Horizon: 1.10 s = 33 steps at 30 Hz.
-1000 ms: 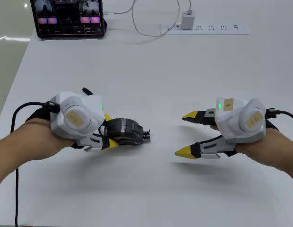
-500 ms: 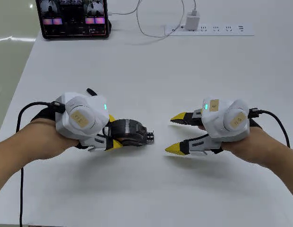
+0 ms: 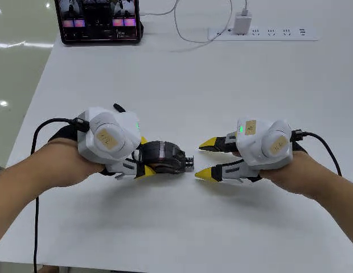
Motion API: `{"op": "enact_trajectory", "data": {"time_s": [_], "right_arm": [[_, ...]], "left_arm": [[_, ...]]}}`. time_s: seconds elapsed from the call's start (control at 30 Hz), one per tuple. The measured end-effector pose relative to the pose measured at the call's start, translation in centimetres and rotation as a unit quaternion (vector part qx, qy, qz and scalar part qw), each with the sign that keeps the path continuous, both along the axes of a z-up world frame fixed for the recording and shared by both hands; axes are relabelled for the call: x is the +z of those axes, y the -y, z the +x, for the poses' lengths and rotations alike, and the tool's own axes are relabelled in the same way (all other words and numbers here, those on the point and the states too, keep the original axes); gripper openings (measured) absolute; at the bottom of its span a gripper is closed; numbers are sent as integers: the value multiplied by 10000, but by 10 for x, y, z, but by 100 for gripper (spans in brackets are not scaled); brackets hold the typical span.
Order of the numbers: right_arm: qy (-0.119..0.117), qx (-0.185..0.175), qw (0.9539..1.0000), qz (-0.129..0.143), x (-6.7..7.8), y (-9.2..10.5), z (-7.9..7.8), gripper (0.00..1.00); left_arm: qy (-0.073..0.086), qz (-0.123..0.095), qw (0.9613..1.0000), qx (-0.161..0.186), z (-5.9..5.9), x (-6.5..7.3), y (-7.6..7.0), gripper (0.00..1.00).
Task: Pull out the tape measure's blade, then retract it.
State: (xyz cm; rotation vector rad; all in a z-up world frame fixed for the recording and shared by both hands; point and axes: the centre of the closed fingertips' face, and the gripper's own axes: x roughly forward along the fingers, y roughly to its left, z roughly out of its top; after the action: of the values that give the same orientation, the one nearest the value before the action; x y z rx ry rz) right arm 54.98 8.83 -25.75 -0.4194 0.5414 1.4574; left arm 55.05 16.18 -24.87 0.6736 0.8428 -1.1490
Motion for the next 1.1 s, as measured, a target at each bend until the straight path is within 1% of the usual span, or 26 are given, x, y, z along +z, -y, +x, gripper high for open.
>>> {"op": "enact_trajectory", "data": {"time_s": [0.3,0.73,0.9,1.1], "right_arm": [[70,159,9998,65,-1,-11,-2,26],[133,309,9994,54,-6,-19,-4,19],[119,357,9993,45,-9,-18,-5,16],[139,431,9990,62,-8,-18,-5,15]], "left_arm": [[-13,-30,10000,5,0,0,0,27],[-18,-57,10000,7,0,0,0,27],[-12,-64,10000,2,0,0,0,27],[-10,-65,10000,-9,0,0,0,27]]}}
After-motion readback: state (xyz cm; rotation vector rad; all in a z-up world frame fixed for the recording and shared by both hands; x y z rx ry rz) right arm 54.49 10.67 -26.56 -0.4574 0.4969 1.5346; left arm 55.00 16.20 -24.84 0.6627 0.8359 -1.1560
